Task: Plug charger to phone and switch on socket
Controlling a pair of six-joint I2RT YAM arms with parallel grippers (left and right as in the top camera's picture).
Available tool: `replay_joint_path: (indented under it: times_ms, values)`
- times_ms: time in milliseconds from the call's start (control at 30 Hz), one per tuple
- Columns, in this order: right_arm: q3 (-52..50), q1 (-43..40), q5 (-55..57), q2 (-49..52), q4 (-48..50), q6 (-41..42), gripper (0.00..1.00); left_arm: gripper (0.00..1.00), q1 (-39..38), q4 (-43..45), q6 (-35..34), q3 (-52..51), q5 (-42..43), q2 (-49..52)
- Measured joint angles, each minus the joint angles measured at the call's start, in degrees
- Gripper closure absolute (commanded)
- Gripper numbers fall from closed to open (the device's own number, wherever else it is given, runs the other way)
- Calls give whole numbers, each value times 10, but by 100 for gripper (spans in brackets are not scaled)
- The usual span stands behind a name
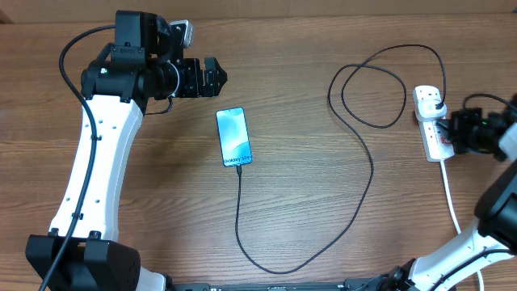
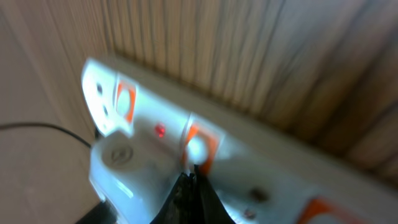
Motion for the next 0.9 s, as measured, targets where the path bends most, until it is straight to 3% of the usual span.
replay_joint_path:
  times_ms: [133,333,567,733,900]
  values:
    - [-8,-122,-76,-38,-61,-76,96,1,0,0,0,0,0,0]
    - [-6,-104,-119,-270,-161,-165,96,1,0,0,0,0,0,0]
    - [45,30,-78,-434,-258,-217,96,0,0,0,0,0,0,0]
    - [87,183,20,-456,-349,-236,96,0,0,0,0,0,0,0]
    - [89,285,66,-455,-399,-273,96,0,0,0,0,0,0,0]
